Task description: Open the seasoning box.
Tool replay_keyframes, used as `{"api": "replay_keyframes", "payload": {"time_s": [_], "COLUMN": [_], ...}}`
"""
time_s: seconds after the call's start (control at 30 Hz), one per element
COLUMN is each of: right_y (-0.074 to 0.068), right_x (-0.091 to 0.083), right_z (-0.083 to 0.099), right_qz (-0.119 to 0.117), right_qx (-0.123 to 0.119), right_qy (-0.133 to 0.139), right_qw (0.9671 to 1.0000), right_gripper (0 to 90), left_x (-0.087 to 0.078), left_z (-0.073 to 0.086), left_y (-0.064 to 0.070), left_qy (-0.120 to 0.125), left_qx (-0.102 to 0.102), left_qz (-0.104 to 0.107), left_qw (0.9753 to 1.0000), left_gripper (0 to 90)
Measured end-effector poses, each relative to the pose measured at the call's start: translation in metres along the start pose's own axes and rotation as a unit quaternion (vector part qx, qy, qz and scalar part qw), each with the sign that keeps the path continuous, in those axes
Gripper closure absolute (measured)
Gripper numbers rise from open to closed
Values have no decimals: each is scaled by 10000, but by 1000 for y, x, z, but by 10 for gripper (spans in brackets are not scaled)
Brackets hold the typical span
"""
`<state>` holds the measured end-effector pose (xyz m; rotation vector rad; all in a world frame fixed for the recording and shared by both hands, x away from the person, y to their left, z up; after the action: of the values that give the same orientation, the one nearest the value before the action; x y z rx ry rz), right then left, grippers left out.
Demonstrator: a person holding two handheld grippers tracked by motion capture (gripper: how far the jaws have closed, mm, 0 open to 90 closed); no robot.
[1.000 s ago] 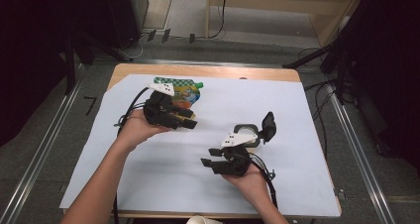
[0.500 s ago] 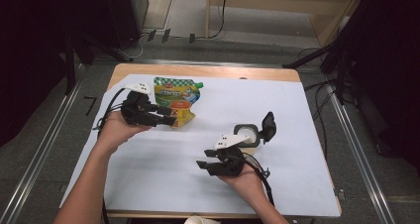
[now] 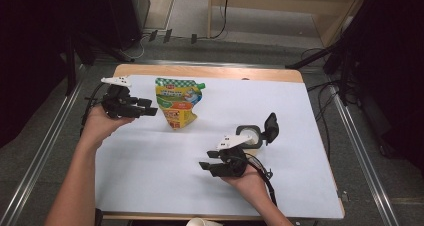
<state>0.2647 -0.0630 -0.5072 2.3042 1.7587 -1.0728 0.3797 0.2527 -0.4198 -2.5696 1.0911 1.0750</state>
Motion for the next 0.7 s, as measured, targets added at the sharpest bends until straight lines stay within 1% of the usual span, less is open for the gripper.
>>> {"api": "replay_keyframes", "payload": {"time_s": [0.03,0.1,0.17,0.23,0.27,0.33,0.43,0.5,0.57,0.63,0.7], "right_y": [0,1,1,1,1,1,1,2,2,1,2], "right_x": [0,-1,-1,-2,-3,-4,-5,-6,-6,-6,-6], "right_z": [1,2,3,4,5,7,9,11,12,14,15], "right_qz": [1,20,34,60,75,94,156,187,200,208,215], "right_qx": [-11,20,28,59,60,70,106,115,129,170,142], "right_qy": [-13,1,14,14,18,13,5,17,20,23,40], "right_qw": [10000,10000,10000,10000,10000,9999,9998,9998,9997,9996,9997], "right_gripper": [518,518,518,517,517,516,515,515,514,514,511], "left_x": [2,6,12,17,20,25,31,36,40,46,50], "left_z": [-2,-6,-11,-17,-19,-24,-31,-34,-37,-37,-37], "left_y": [-2,-4,-4,-3,-3,-2,4,7,10,12,12], "left_qy": [50,113,68,60,105,116,112,103,155,110,61], "left_qx": [-27,-10,3,47,51,11,114,156,183,178,157], "left_qz": [64,97,153,192,207,311,370,402,398,384,372], "left_qw": [10000,9999,9999,9998,9997,9994,9992,9990,9989,9990,9992], "left_gripper": [460,453,453,456,459,469,488,506,532,562,626]}}
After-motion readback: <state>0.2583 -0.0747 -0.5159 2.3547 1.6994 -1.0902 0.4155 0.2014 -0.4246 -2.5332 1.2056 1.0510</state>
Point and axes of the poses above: each handheld gripper's, and its own axes: x roughly forward along the jaws, z roughly out of its underside, y roughly to its right, the point moved 3 cm from there along x, roughly forward along the jaws, and after that the axes turned 11 degrees about -z, right-handed, at the moved point
